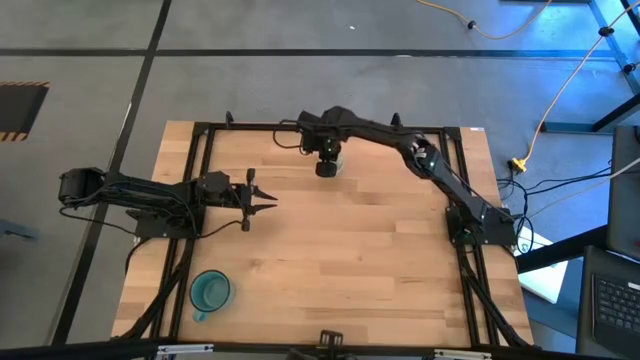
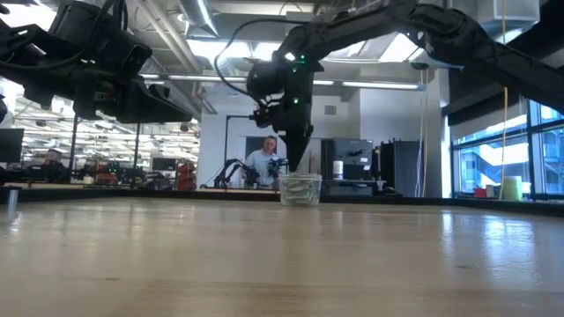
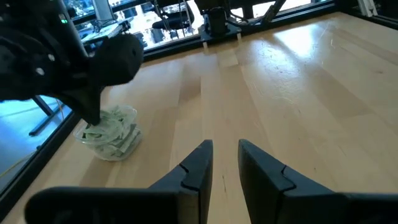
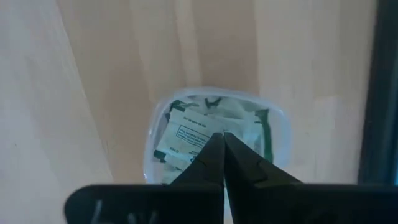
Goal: Pick and place items into bin
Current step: Put the light green stevia packet into the transparent bin
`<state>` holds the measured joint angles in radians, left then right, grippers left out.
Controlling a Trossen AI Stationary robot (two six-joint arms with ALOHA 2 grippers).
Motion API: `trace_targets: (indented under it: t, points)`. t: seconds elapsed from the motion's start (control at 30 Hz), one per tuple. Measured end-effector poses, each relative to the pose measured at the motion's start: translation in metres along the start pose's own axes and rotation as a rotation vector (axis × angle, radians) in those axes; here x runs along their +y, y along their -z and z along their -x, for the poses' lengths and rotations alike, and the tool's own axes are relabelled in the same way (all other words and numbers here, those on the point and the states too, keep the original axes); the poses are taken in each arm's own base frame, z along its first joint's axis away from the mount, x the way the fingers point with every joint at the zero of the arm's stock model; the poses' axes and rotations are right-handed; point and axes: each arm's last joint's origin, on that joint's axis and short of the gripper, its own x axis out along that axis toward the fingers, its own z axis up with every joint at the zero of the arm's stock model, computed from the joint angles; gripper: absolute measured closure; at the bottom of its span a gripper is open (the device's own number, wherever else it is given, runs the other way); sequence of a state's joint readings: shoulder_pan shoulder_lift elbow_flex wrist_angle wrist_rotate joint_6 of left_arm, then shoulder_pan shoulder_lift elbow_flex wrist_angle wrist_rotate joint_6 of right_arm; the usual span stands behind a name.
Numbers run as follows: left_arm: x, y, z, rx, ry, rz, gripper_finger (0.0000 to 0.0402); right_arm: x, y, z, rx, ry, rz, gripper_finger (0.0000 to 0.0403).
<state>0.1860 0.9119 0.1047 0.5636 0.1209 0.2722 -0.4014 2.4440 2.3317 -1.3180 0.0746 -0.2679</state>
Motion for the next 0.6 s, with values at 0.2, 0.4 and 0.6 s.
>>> trace_targets:
  t: [0.2,0.4,0.6]
  points:
    - [0.000,0.000,0.000,0.000,0.000,-0.001,0.0331,-0.006,0.001,-0.010,0.021,0.000,-0.005,0.0399]
    - [0.000,0.000,0.000,0.000,0.000,-0.003,0.0331,-0.011,0.005,-0.009,0.040,-0.005,-0.017,0.0399]
    - [0.000,0.000,0.000,0.000,0.000,-0.003,0.0333,-0.015,0.007,-0.009,0.055,-0.009,-0.025,0.0392]
